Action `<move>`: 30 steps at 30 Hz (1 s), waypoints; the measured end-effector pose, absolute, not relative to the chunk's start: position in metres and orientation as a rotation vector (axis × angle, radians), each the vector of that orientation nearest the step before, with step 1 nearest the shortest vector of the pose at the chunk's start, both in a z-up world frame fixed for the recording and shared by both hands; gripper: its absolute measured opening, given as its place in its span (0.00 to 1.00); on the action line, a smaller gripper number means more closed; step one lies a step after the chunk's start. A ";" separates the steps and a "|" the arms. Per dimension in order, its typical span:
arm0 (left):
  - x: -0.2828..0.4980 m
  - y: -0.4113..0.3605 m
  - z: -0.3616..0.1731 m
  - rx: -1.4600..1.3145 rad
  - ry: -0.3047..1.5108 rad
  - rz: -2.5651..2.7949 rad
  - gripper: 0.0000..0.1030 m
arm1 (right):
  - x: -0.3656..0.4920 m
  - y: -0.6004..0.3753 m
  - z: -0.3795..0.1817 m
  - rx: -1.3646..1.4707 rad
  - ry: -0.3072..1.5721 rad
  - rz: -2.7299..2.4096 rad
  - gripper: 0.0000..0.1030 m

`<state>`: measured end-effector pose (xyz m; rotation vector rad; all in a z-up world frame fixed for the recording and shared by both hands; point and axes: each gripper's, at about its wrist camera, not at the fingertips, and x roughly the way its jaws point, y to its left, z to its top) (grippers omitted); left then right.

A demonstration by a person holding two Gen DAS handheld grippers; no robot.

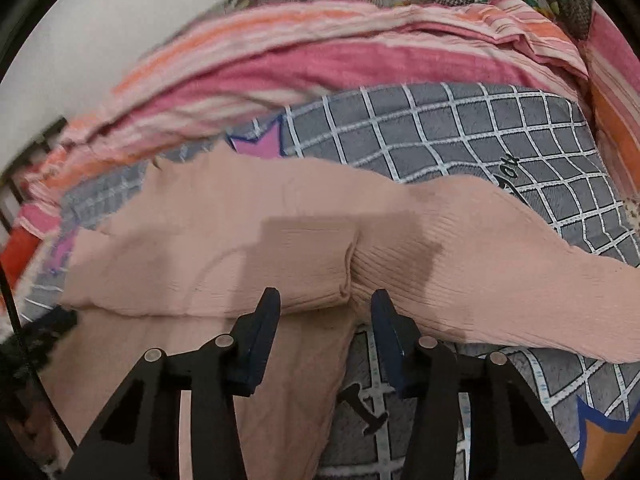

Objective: Fold small clothes
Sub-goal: 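Fold the held sleeve across the sweater body with the left tool, then grasp the other sleeve cuff with the right tool and lift it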

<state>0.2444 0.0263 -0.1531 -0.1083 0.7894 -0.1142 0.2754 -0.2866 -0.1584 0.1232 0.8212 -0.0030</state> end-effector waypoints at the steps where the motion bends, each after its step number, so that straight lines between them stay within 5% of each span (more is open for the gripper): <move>1: 0.244 0.027 -0.153 -0.119 0.785 -0.122 0.62 | 0.277 -0.283 -0.161 0.095 0.825 -0.006 0.20; 2: 0.243 0.030 -0.153 -0.135 0.774 -0.125 0.62 | 0.277 -0.281 -0.161 0.075 0.822 -0.002 0.04; 13: 0.240 0.035 -0.158 -0.138 0.775 -0.098 0.63 | 0.267 -0.294 -0.164 0.118 0.831 -0.031 0.04; 17: 0.244 0.032 -0.164 -0.114 0.799 -0.080 0.65 | 0.260 -0.303 -0.161 0.192 0.840 -0.001 0.22; 20: 0.244 0.026 -0.167 -0.072 0.805 -0.064 0.70 | 0.242 -0.316 -0.149 0.233 0.814 0.006 0.23; 22: 0.248 0.022 -0.170 -0.045 0.828 -0.052 0.71 | 0.226 -0.326 -0.137 0.213 0.776 -0.040 0.35; 24: 0.248 0.018 -0.170 -0.027 0.826 -0.043 0.73 | 0.205 -0.352 -0.121 0.194 0.734 -0.132 0.57; 30: 0.247 0.017 -0.170 -0.027 0.828 -0.041 0.74 | 0.140 -0.445 -0.118 0.221 0.694 -0.278 0.69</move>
